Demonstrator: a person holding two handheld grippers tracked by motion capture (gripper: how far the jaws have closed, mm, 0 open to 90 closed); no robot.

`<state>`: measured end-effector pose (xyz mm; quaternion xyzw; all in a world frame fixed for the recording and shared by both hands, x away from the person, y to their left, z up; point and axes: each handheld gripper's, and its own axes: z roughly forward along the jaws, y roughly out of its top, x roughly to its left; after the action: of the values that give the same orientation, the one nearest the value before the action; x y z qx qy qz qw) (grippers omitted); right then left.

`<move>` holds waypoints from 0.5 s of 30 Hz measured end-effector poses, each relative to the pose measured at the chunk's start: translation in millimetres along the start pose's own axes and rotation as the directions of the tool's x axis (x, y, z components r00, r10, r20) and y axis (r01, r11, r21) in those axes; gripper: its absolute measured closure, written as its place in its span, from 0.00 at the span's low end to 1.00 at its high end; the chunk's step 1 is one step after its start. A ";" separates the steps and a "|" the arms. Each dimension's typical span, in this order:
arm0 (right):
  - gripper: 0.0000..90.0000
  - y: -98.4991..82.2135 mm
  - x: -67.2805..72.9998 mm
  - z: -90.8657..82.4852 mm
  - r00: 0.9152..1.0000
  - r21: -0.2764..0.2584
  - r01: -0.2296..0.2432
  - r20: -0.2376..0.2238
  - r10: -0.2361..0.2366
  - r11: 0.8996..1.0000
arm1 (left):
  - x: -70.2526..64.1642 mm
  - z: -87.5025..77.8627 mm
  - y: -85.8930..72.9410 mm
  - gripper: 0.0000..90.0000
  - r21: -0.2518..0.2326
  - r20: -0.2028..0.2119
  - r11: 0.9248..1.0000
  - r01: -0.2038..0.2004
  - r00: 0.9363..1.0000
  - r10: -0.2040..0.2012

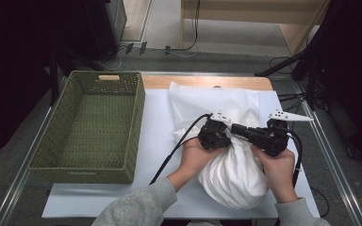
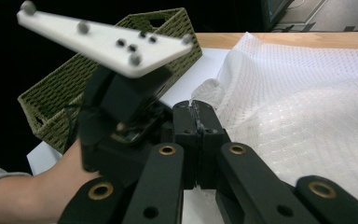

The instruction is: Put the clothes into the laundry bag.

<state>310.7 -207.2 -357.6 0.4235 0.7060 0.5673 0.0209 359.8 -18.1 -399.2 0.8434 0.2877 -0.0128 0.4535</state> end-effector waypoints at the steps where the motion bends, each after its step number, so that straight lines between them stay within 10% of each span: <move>1: 1.00 -0.6 0.4 -1.1 1.000 0.002 0.001 0.000 -0.001 1.000 | 2.5 1.1 1.8 1.00 0.004 -0.006 1.000 0.000 1.000 0.000; 15: 1.00 -11.3 6.6 0.2 1.000 0.046 0.001 -0.031 0.000 0.999 | 42.4 16.1 0.2 1.00 0.059 -0.008 0.990 0.125 0.992 -0.125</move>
<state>300.0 -202.9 -364.0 0.4150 0.7191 0.5574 0.0004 399.1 -10.5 -420.5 0.8369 0.3405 -0.0479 0.4258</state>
